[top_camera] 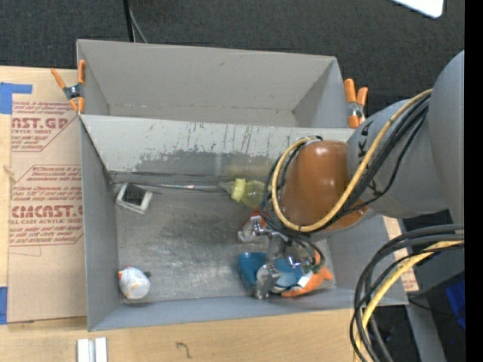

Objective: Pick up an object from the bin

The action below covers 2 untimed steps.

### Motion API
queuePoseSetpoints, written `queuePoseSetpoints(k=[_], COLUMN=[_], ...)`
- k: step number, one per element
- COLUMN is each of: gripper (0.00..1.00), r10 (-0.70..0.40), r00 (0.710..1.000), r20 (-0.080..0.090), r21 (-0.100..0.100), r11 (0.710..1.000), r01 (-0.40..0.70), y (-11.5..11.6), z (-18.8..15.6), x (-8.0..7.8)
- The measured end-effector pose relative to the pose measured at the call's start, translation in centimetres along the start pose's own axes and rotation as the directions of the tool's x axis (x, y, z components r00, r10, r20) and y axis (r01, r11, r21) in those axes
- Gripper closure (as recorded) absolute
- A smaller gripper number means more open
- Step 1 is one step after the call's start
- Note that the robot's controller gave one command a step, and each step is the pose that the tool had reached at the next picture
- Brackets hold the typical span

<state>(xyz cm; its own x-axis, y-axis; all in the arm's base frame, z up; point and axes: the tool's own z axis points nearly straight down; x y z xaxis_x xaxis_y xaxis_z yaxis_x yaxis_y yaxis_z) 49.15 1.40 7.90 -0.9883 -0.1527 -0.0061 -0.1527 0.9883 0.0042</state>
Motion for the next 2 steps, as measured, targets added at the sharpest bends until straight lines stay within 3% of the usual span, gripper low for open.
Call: queuePoseSetpoints(k=[1,2], gripper=[1.00,1.00], r10=[-0.126,-0.126], r00=[0.992,0.992], r20=[-0.002,-0.002], r21=[0.000,0.000], r11=[0.992,0.992], r01=[0.126,0.126], y=[-5.34,-5.34], z=[0.52,0.52], x=[1.16,1.16])
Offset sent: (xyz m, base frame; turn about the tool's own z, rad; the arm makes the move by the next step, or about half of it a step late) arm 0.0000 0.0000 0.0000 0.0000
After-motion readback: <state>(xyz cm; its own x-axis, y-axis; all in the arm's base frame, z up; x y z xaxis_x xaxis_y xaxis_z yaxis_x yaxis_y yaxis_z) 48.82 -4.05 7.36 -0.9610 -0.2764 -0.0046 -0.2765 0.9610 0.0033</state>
